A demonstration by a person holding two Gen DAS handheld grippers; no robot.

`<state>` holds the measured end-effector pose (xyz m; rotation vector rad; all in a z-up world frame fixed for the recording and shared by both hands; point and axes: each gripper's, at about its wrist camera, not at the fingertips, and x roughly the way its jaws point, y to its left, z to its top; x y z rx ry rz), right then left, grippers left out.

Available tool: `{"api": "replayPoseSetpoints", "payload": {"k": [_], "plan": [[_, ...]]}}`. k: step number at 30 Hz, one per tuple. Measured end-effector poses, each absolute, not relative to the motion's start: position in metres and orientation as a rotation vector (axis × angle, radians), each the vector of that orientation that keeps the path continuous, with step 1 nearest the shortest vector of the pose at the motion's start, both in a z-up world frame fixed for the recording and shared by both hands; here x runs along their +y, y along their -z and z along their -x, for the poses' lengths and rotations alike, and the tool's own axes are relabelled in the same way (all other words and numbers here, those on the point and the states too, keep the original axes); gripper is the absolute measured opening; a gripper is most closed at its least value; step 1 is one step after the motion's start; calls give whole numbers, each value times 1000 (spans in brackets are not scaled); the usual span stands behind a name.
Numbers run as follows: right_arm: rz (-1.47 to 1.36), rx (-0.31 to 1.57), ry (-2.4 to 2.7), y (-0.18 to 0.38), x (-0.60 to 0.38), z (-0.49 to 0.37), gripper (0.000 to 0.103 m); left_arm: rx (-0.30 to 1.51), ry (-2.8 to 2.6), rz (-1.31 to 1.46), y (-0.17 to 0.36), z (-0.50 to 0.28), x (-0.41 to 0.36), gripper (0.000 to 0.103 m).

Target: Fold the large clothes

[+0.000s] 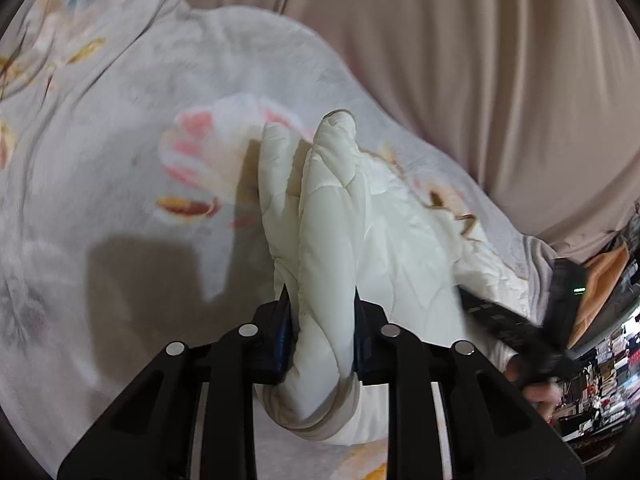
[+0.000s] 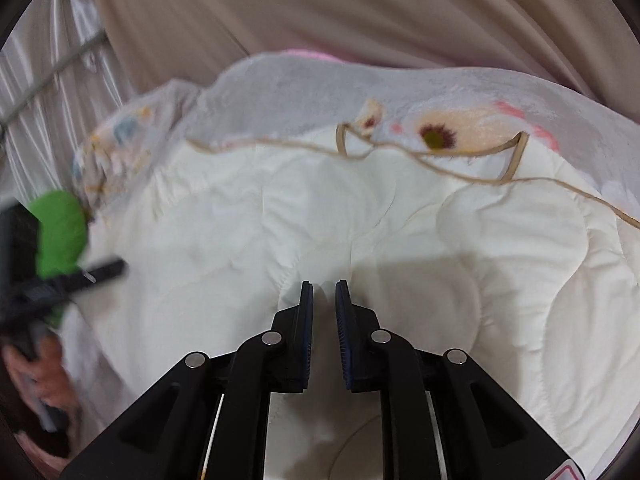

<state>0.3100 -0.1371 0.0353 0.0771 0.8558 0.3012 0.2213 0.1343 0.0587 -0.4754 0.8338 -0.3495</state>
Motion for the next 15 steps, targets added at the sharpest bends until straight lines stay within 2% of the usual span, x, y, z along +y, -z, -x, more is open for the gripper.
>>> {"api": "replayPoseSetpoints", "payload": {"k": [4, 9, 15], "plan": [[-83, 875, -281, -16, -135, -325, 9, 751, 426, 426, -94, -207, 115, 19], [-181, 889, -305, -18, -150, -330, 7, 666, 542, 361, -138, -191, 73, 17], [-170, 845, -302, -46, -185, -266, 8, 630, 658, 296, -169, -173, 23, 14]]}}
